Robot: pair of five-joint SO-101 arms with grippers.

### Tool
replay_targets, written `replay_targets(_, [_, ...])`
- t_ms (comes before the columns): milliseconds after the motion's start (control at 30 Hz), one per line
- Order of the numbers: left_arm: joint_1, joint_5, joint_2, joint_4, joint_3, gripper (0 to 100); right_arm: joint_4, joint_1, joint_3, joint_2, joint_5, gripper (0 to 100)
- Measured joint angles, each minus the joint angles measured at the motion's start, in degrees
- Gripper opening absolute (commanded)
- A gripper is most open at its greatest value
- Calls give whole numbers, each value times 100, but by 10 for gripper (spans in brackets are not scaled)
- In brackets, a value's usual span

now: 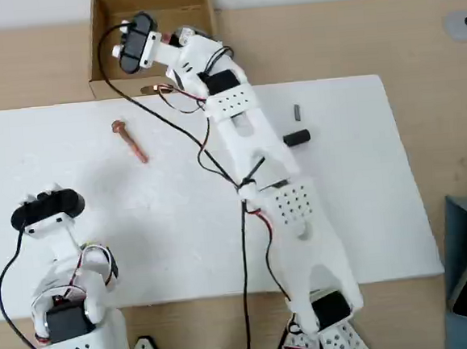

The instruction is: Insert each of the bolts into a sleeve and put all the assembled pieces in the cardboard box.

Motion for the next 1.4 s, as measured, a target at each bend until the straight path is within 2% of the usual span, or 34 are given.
replay_targets(100, [0,0,0,0,0,2,316,0,-343,202,9,136])
replay_targets(433, [0,0,0,0,0,2,686,-9,-1143,396,44,133])
replay_targets(600, [0,0,0,0,0,2,809,-9,-1336,404,44,75])
replay_targets(700, [0,0,0,0,0,2,1275,-9,-1890,396,44,5])
replay_targets(967, [0,0,0,0,0,2,2919,-9,-3499,396,44,9])
replay_targets(1200, [0,0,0,0,0,2,3851,-9,-3640,246,-440,9])
replay_targets(1400, [0,0,0,0,0,2,4659,-9,-3648,-492,-589,9])
